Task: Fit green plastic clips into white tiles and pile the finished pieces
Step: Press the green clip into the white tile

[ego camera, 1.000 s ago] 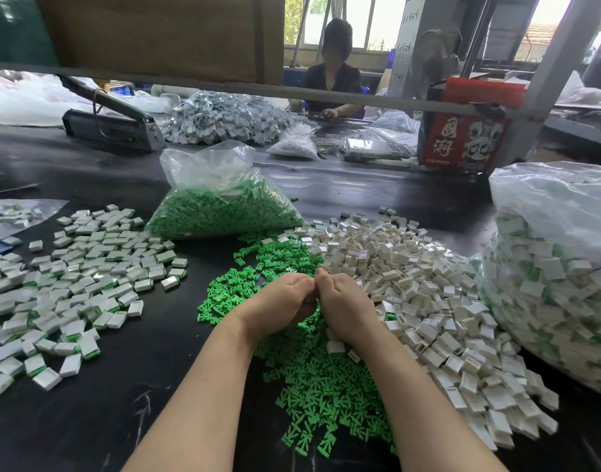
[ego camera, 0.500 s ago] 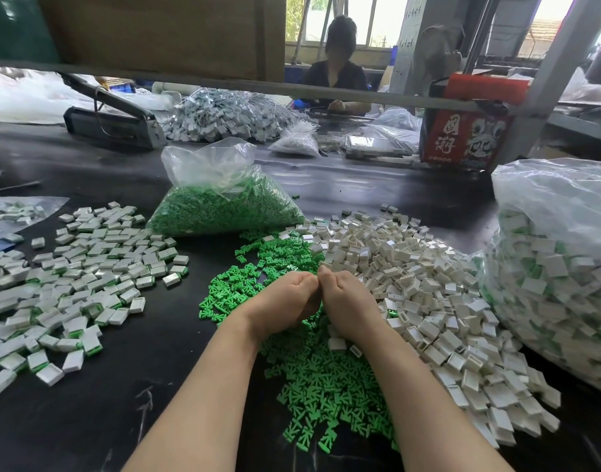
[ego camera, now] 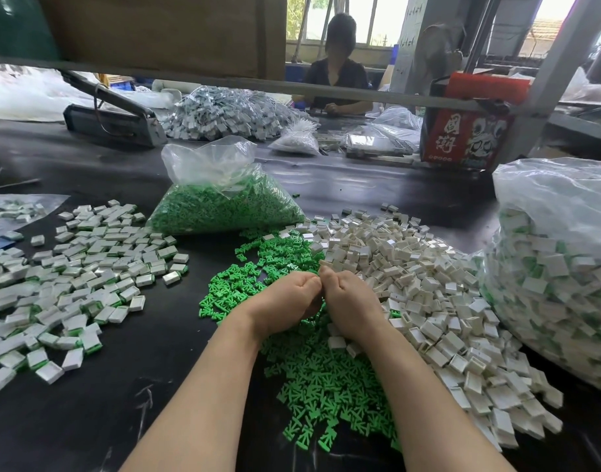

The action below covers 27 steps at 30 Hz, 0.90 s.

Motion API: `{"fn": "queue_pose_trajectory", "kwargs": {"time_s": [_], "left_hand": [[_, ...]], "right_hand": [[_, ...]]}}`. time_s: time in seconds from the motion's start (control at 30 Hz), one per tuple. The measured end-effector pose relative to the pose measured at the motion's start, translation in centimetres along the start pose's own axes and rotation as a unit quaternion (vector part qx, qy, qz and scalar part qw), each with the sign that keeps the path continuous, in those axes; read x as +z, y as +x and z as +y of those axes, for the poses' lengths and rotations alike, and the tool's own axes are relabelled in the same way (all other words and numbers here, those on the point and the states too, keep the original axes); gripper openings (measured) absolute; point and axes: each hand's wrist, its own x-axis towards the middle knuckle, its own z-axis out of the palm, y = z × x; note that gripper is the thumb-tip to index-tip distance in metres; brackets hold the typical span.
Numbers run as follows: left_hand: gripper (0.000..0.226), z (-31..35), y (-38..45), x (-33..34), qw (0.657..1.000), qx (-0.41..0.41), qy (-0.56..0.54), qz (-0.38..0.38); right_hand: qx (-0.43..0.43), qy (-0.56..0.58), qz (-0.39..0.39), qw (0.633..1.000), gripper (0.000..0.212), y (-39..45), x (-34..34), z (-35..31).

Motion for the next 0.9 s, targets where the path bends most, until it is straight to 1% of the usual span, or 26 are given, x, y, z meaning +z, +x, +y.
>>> {"fn": "queue_pose_trajectory", "kwargs": {"time_s": [0.1,0.17,0.23,0.3,0.4,0.47,0.6,0.77,0.8,0.9], "left_hand": [[0.032,-0.1,0.1,0.1,1.0,0.003,-0.002,-0.007],[0.032,-0.2,0.0,0.1,0.999,0.01,-0.031,-0.014],[0.032,-0.4,-0.2,-0.2,0.997,0.019,-0.076,-0.028],[0.032,-0.8,-0.4,-0.4,0.993,0.028,-0.111,-0.039],[0.033,-1.1,-0.4,-0.7,0.991,0.039,-0.126,-0.029],[0.029,-1.2,-0.2,-0.6,0.988,0.044,-0.148,-0.026],[0.027,-1.4,0.1,-0.4,0.984,0.047,-0.169,-0.017],[0.026,-1.5,0.1,-0.5,0.983,0.054,-0.174,-0.01],[0.026,-1.5,0.1,-0.6,0.982,0.056,-0.179,-0.009],[0.029,-1.3,-0.1,-0.7,0.979,0.065,-0.193,-0.014]], "right_hand": [[-0.005,0.004,0.01,1.0,0.054,-0.1,0.0,0.0],[-0.013,0.024,0.008,1.0,0.054,-0.1,-0.1,0.1],[-0.018,0.072,-0.006,0.997,0.054,0.0,-0.2,0.2],[-0.017,0.148,-0.024,0.989,0.051,0.2,-0.2,0.4],[-0.014,0.253,-0.045,0.966,0.045,0.3,-0.4,0.6],[-0.019,0.28,-0.041,0.959,0.042,0.4,-0.7,0.7],[-0.036,0.284,0.003,0.958,0.039,0.4,-0.9,0.6],[-0.065,0.181,0.053,0.98,0.042,0.2,-0.4,-0.1],[-0.066,0.175,0.057,0.981,0.042,0.2,-0.4,-0.2],[-0.048,0.237,0.057,0.969,0.041,0.3,-0.4,-0.2]]}}
